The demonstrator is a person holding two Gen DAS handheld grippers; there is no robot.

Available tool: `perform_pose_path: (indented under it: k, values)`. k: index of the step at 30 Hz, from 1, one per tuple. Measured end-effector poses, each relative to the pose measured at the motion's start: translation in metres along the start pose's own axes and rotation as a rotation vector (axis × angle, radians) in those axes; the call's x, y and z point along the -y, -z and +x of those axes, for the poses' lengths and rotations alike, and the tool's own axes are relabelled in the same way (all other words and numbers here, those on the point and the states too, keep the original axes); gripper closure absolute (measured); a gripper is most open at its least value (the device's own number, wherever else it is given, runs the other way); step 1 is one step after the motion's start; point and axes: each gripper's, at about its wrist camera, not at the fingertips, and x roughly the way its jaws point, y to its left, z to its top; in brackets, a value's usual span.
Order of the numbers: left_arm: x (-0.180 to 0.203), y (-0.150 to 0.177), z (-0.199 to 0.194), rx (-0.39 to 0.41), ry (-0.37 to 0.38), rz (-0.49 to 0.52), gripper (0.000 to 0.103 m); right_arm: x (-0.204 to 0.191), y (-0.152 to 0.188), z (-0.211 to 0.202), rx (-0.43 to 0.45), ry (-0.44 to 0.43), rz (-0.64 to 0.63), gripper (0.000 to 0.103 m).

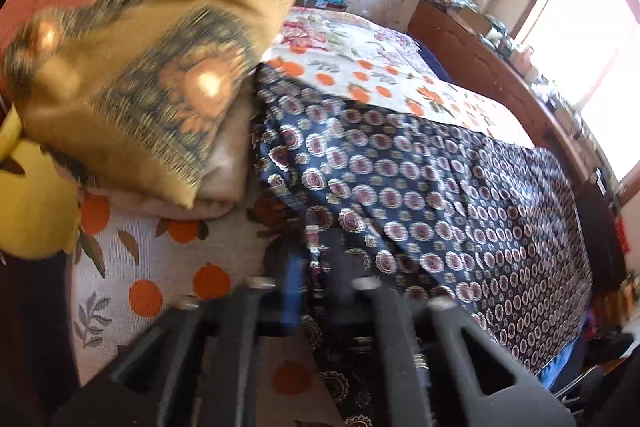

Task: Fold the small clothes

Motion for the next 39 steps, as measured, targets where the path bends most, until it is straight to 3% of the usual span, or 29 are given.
perform_pose_path:
  k: [5,12,29,36,39]
  values:
    - [0.055,-0.014,-0.023,0.061,0.006,0.101,0.099,0.017,0.007,-0.035,0.058,0.022,0.036,0.100]
    - [0.152,-0.038,-0.032,0.104,0.093,0.252,0.099,0.057,0.038,-0.115,0.151,0.087,0.130,0.100]
    - [0.377,-0.036,0.046,-0.011,0.255,0.528,0.099,0.130,0.155,-0.267,0.229,0.372,0.364,0.100]
    - [0.434,-0.025,0.056,-0.027,0.297,0.590,0.099,0.132,0.178,-0.309,0.244,0.451,0.409,0.100]
    - [0.449,-0.022,0.063,-0.022,0.275,0.625,0.099,0.135,0.187,-0.326,0.239,0.471,0.430,0.100]
